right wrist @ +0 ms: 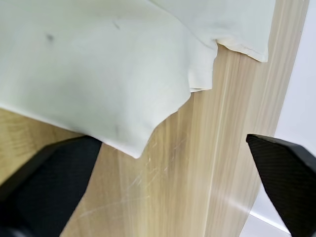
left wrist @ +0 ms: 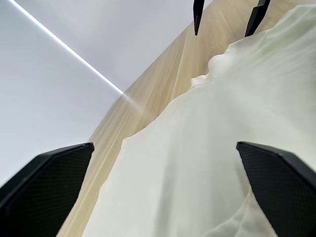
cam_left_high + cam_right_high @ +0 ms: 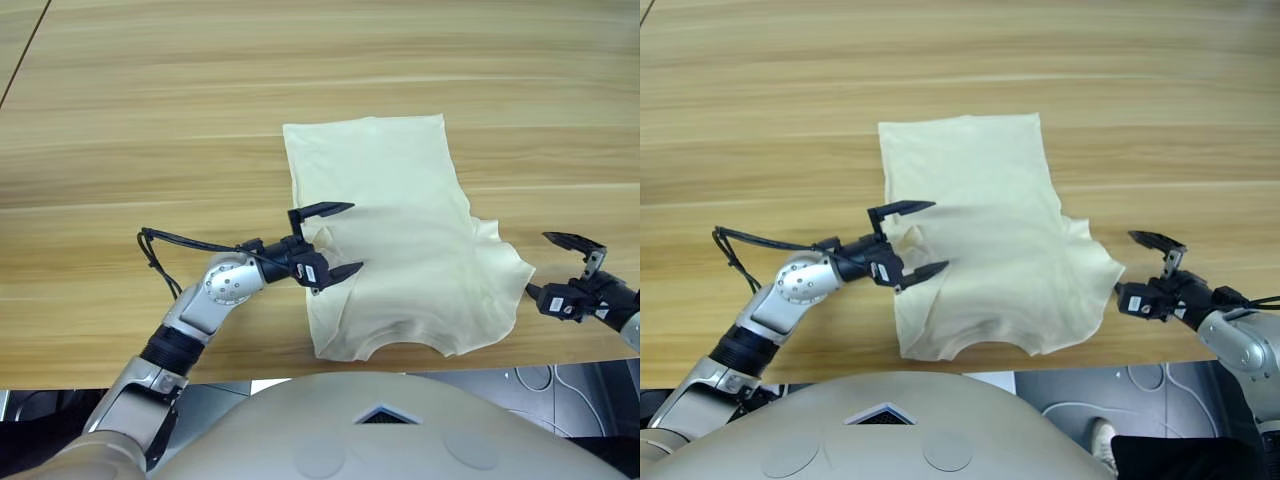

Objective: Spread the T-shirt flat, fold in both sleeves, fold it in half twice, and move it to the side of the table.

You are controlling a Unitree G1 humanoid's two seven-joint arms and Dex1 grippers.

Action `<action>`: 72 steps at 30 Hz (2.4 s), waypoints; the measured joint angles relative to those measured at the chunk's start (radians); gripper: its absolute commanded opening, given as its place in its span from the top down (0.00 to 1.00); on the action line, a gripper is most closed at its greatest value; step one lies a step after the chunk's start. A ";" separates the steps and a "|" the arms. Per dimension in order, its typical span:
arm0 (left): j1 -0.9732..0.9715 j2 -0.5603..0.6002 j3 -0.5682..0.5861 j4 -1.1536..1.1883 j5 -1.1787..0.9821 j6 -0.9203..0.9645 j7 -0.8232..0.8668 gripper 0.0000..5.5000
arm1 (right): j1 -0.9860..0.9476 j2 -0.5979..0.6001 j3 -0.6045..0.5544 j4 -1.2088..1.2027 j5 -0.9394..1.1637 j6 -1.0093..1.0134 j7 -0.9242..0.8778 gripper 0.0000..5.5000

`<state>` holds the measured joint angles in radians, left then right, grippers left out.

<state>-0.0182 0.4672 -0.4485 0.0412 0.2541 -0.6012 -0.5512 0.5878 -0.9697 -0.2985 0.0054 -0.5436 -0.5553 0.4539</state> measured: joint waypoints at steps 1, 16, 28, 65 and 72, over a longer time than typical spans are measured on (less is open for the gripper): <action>0.000 0.000 0.000 0.000 0.002 0.000 0.000 0.02 | 0.000 -0.002 0.003 0.001 -0.001 0.000 -0.001 0.15; 0.010 -0.007 -0.004 0.000 0.020 0.000 0.002 0.02 | -0.001 -0.023 0.061 0.047 -0.006 0.005 -0.039 0.67; 0.017 -0.008 -0.006 -0.002 0.025 -0.001 0.002 0.02 | -0.043 -0.028 0.115 0.119 -0.027 0.010 -0.082 0.99; 0.016 -0.039 -0.014 -0.002 0.026 -0.005 0.001 0.02 | -0.141 0.018 0.205 -0.269 0.095 -0.042 0.060 0.99; 0.016 -0.042 -0.014 -0.003 0.026 -0.004 0.001 0.02 | -0.202 0.026 0.291 -0.280 0.085 -0.016 0.112 0.99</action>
<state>-0.0021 0.4248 -0.4620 0.0387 0.2801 -0.6057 -0.5500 0.3857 -0.9441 -0.0071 -0.2745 -0.4586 -0.5714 0.5662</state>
